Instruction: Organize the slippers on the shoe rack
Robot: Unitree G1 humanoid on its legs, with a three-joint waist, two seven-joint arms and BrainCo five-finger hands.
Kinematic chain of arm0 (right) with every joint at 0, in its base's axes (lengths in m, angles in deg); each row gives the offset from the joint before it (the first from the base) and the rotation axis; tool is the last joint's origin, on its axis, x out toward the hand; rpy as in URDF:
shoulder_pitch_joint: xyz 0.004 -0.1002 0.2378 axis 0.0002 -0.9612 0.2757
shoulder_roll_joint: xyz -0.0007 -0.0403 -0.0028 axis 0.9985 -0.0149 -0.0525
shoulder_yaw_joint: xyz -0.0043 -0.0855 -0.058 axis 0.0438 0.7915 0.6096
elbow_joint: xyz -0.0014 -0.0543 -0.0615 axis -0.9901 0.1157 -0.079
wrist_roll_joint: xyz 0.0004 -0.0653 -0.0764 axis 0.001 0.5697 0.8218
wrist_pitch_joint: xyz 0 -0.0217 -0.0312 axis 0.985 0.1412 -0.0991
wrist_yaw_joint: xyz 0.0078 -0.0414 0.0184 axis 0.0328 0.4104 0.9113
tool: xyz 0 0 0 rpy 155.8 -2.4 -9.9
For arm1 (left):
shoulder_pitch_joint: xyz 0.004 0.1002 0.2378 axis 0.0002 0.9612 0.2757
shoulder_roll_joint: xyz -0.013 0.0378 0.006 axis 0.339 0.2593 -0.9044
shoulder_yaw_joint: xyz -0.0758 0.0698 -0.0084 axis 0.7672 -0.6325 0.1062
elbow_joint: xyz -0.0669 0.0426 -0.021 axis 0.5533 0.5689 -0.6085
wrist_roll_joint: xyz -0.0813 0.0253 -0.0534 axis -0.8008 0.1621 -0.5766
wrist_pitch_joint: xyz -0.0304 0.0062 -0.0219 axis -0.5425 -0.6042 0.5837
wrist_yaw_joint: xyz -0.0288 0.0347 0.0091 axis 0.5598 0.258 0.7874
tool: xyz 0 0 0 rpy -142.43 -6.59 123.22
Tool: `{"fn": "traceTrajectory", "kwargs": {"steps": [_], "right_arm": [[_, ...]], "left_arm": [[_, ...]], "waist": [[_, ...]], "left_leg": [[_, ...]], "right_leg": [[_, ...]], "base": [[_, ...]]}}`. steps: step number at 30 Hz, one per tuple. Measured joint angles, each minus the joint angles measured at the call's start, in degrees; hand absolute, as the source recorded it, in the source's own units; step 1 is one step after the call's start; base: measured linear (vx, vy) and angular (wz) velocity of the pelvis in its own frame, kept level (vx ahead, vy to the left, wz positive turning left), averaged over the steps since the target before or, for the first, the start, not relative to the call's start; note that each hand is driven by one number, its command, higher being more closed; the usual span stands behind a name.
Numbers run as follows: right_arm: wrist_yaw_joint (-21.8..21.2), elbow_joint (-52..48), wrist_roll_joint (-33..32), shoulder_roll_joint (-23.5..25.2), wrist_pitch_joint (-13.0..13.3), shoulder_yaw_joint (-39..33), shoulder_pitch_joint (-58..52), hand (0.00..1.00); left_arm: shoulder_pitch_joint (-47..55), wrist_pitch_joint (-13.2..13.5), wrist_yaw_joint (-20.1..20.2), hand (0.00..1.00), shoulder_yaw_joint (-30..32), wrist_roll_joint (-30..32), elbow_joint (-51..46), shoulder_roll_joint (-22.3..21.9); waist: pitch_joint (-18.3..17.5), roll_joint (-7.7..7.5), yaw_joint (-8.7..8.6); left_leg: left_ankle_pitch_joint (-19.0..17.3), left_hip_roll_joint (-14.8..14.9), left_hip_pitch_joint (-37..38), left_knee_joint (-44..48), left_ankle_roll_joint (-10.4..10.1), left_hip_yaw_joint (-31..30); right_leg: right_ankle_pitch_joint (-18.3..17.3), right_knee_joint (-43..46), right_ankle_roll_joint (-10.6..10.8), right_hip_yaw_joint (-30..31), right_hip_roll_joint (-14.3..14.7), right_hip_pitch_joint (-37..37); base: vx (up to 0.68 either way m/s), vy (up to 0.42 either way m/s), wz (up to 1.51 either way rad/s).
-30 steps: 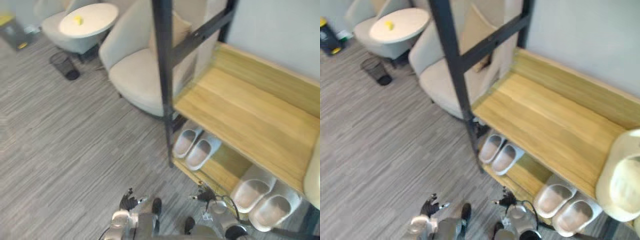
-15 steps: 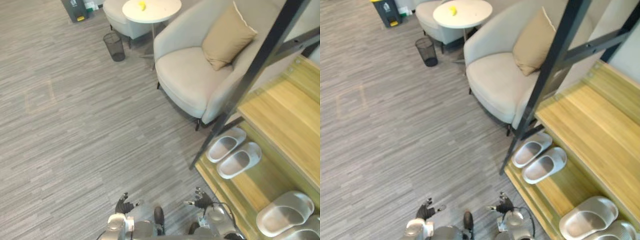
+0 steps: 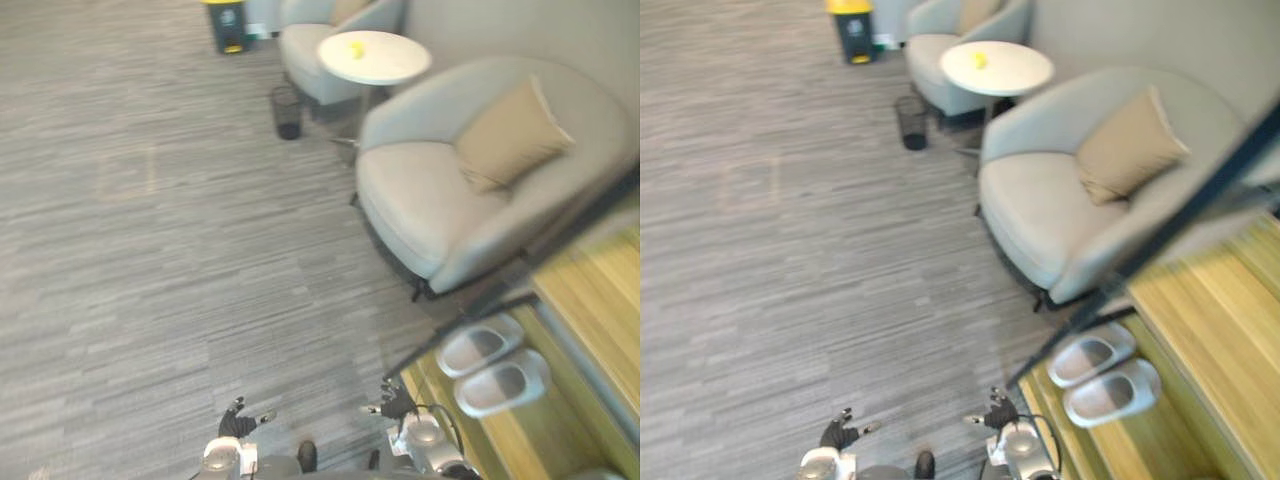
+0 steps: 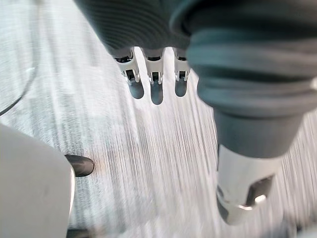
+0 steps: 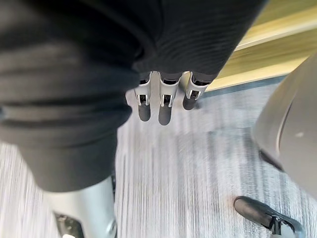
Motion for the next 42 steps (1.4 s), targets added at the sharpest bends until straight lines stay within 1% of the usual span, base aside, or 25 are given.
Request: {"fn": "traceTrajectory", "kwargs": {"steps": [4, 5, 7, 8, 9, 11, 14, 15, 16, 18, 21, 22, 23, 26, 29, 31, 32, 34, 35, 37, 38, 39, 40, 41, 42], "right_arm": [[0.0, 0.1, 0.0, -0.7, -0.1, 0.0, 0.5, 0.00], [0.1, -0.4, -0.1, -0.5, 0.0, 0.0, 0.8, 0.00], [0.3, -1.2, -0.2, -0.2, 0.0, 0.1, 0.4, 0.00], [0.3, -1.5, -0.3, -0.2, 0.0, 0.2, 0.1, 0.00], [0.9, -1.7, -1.3, 0.0, -0.1, 0.1, -0.2, 0.00], [1.6, -1.8, -2.0, -0.3, -0.1, 0.0, 0.1, 0.00], [1.8, -1.8, -2.1, -1.0, -0.1, -0.3, 0.7, 0.00], [1.8, -1.7, -2.2, -1.0, -0.1, -0.4, 1.0, 0.00], [1.8, -1.5, -2.3, -0.9, -0.1, -0.5, 1.1, 0.00], [1.7, -1.1, -2.2, -0.1, -0.1, -0.2, 2.2, 0.00], [1.6, -1.2, -1.9, 1.4, 0.0, -1.4, 2.9, 0.00], [1.4, -1.2, -1.8, 1.9, 0.0, -1.7, 2.6, 0.00], [1.3, -1.2, -1.8, 1.9, 0.0, -1.7, 1.8, 0.00], [1.2, -1.6, -1.8, 1.9, 0.0, -1.4, 0.5, 0.00], [1.2, -2.0, -1.8, 1.6, 0.1, -1.2, 0.2, 0.00], [1.3, -2.1, -1.9, 1.5, 0.5, -1.3, 0.5, 0.00], [1.3, -2.0, -1.9, 1.6, 0.5, -1.7, 0.4, 0.00], [1.2, -1.7, -1.9, 1.6, 0.4, -1.9, 0.4, 0.00], [1.2, -1.6, -1.9, 1.5, 0.4, -1.9, 0.0, 0.00], [1.2, -1.5, -1.9, 1.5, 0.2, -2.4, 0.0, 0.00], [1.2, -1.9, -1.9, 1.7, -0.1, -2.4, 0.1, 0.00], [1.2, -2.2, -1.9, 1.7, -0.1, -2.4, 0.0, 0.00], [1.2, -2.8, -1.9, 1.9, -0.2, -1.8, -0.5, 0.00], [1.2, -3.3, -2.1, 2.3, -0.5, -1.4, -0.5, 0.00], [1.3, -3.5, -2.2, 2.5, -0.6, -1.4, -0.6, 0.00]], "left_arm": [[1.3, 0.1, 0.0, 0.00, 1.0, -1.7, -0.1, -1.7], [1.0, 0.0, 0.0, 0.00, 3.4, -2.1, -0.7, -2.6], [1.0, 0.0, 0.0, 0.00, 5.2, -2.9, -2.3, -2.8], [1.1, 0.1, 0.0, 0.00, 5.2, -3.1, -2.6, -2.6], [0.8, 0.1, 0.0, 0.00, 5.1, -3.4, -3.4, -2.2], [-0.1, 0.1, 0.0, 0.00, 5.1, -3.6, -3.5, -1.7], [-1.2, 0.1, 0.1, 0.00, 5.1, -3.6, -3.6, -1.3], [-1.4, 0.1, 0.1, 0.00, 5.1, -3.6, -3.7, -1.5], [-1.4, 0.1, 0.1, 0.00, 5.1, -3.6, -3.7, -1.5], [-2.2, 0.2, 0.1, 0.00, 5.1, -3.6, -4.1, -0.9], [-1.8, 0.0, 0.0, 0.00, 6.4, -3.6, -3.7, -0.7], [-1.7, -0.2, 0.1, 0.00, 6.1, -3.3, -3.0, -0.4], [-1.7, -0.4, 0.1, 0.00, 5.9, -2.4, -2.5, -0.2], [-0.5, -0.4, 0.0, 0.00, 5.1, -1.4, -2.3, 0.2], [-0.1, -0.4, 0.0, 0.00, 4.9, -1.3, -2.2, 0.1], [-0.7, -0.4, 0.1, 0.00, 4.7, -1.3, -2.1, 0.1], [-0.7, -0.4, 0.1, 0.00, 4.4, -0.9, -2.0, 0.0], [-0.6, -0.4, 0.1, 0.00, 4.4, -0.3, -2.0, -0.2], [-0.1, -0.4, 0.1, 0.00, 4.5, -0.2, -2.1, -0.3], [0.7, -0.3, 0.1, 0.00, 5.2, -0.1, -2.1, -0.7], [1.0, -0.4, 0.1, 0.00, 6.7, 0.4, -2.3, -1.5], [1.2, -0.4, 0.1, 0.00, 7.3, 0.5, -2.3, -1.9], [2.1, -0.5, 0.0, 0.00, 9.9, 0.4, -3.2, -3.7], [2.4, -0.5, -0.1, 0.00, 11.1, 0.6, -4.8, -5.1], [2.3, -0.5, 0.0, 0.00, 11.2, 0.6, -5.0, -5.2]], "waist": [[-0.8, 3.66, 0.39], [0.1, 3.70, 0.97], [1.6, 3.37, 1.16], [1.9, 2.99, 1.36], [2.3, 3.26, 1.69], [2.6, 2.22, 1.74], [3.4, 1.22, 2.21], [3.3, 1.26, 3.08], [3.3, 1.28, 3.31], [3.6, -0.88, 4.07], [3.6, -1.60, 4.27], [3.8, -1.69, 4.06], [4.0, -1.79, 3.61], [4.2, -1.38, 2.12], [4.4, -1.45, 0.41], [4.4, -1.50, -0.03], [4.3, -1.98, -0.11], [4.3, -2.43, -0.25], [3.4, -2.10, -0.58], [1.7, -0.80, -1.14], [1.9, 0.46, -1.17], [1.9, 0.94, -1.18], [2.0, 3.29, -0.68], [2.2, 4.38, 0.79], [2.4, 4.40, 1.07]], "left_leg": [[-4.9, 1.7, -5.6, 10.6, -4.3, -1.2], [-6.6, 2.8, -9.0, 20.0, -7.1, 3.8], [-6.2, 5.8, -14.1, 35.2, -8.1, 12.1], [-6.8, 6.9, -15.1, 37.6, -7.8, 14.0], [-9.5, 12.8, -18.5, 42.6, -5.7, 21.4], [-10.7, 15.3, -21.4, 38.4, -4.9, 26.4], [-7.8, 14.4, -23.3, 25.5, -4.5, 30.1], [-0.4, 13.1, -23.9, 15.7, -4.1, 30.8], [2.6, 12.8, -23.6, 15.0, -3.4, 30.9], [1.4, 9.4, -22.2, 14.7, 0.3, 31.0], [-2.8, 8.3, -19.2, 16.4, 0.9, 29.9], [-4.6, 7.5, -14.8, 15.4, 0.8, 28.5], [-5.7, 6.9, -10.5, 14.0, 1.0, 26.9], [-6.4, 6.9, -2.0, 8.9, 1.2, 23.9], [-7.0, 7.7, 3.4, 5.2, 1.2, 21.5], [-7.8, 8.1, 5.1, 3.9, 0.3, 19.8], [-8.2, 7.5, 6.6, 2.6, -0.5, 18.3], [-10.5, 6.8, 9.0, 2.2, -1.7, 16.6], [-13.4, 7.5, 10.2, 3.7, -2.5, 13.9], [-15.5, 10.1, 8.9, 9.7, -4.2, 11.4], [-15.1, 12.2, 3.6, 22.3, -5.2, 12.2], [-14.6, 12.9, 1.8, 26.6, -6.2, 12.8], [-8.6, 16.9, -5.2, 43.0, -8.9, 15.1], [-7.2, 20.3, -9.9, 53.7, -9.1, 16.6], [-7.8, 20.7, -10.9, 55.5, -8.9, 17.0]], "right_leg": [[2.6, -5.7, -1.1, -5.3, 1.4, 3.4], [1.9, -7.8, -2.3, -6.9, 2.4, 6.5], [1.0, -10.4, -3.5, -9.2, 3.5, 12.2], [0.9, -11.0, -3.8, -9.7, 3.8, 13.0], [0.0, -13.1, -4.3, -11.7, 5.0, 16.6], [-0.1, -15.5, -3.9, -13.5, 4.5, 18.7], [-1.0, -16.9, -2.1, -15.3, 1.9, 20.1], [-2.6, -16.9, 0.1, -16.1, 0.6, 21.0], [-3.0, -17.0, 0.8, -16.1, 0.4, 21.4], [-1.3, -16.5, 1.7, -16.2, -2.0, 22.4], [-0.4, -4.5, 3.9, -15.2, -4.1, 20.8], [1.2, 10.6, 5.3, -13.4, -6.1, 16.4], [1.1, 23.9, 5.0, -11.5, -6.5, 12.5], [-2.4, 34.2, 2.3, -11.4, -4.1, 4.3], [-4.4, 21.2, 0.3, -13.7, -0.7, -4.2], [0.0, 4.8, 0.3, -13.3, 1.7, -6.7], [5.4, -8.0, 1.2, -12.1, 2.4, -6.4], [9.1, -12.9, 1.1, -9.3, 2.0, -6.6], [12.5, -10.9, -1.1, -7.7, 2.6, -6.5], [14.5, -7.8, -3.5, -9.3, 4.4, -6.4], [13.2, -8.1, -4.7, -11.0, 5.5, -4.4], [12.9, -8.5, -5.1, -11.3, 6.2, -3.6], [11.1, -10.4, -6.7, -11.3, 9.1, 0.3], [9.6, -12.1, -7.9, -10.9, 11.0, 4.0], [9.2, -12.4, -8.2, -10.8, 11.2, 4.9]], "base": [[0.27, -0.146, 0.74], [0.24, -0.125, 0.29], [0.24, -0.128, 0.39], [0.21, -0.099, 0.55], [0.17, -0.072, 0.43], [0.26, -0.035, 0.50], [0.31, 0.102, 0.41], [0.36, 0.192, 0.21], [0.48, 0.223, 0.38], [0.44, 0.191, 0.41], [0.39, 0.200, 0.30], [0.40, 0.198, 0.37], [0.40, 0.177, 0.46], [0.41, 0.082, 0.53], [0.36, -0.003, 0.39], [0.37, -0.047, 0.50], [0.41, -0.125, 0.72], [0.52, -0.192, 0.83], [0.54, -0.233, 0.98], [0.58, -0.237, 0.87], [0.45, -0.197, 0.39], [0.56, -0.246, 0.24], [0.57, -0.179, -0.17], [0.58, -0.135, -0.24], [0.64, -0.114, -0.27]]}}
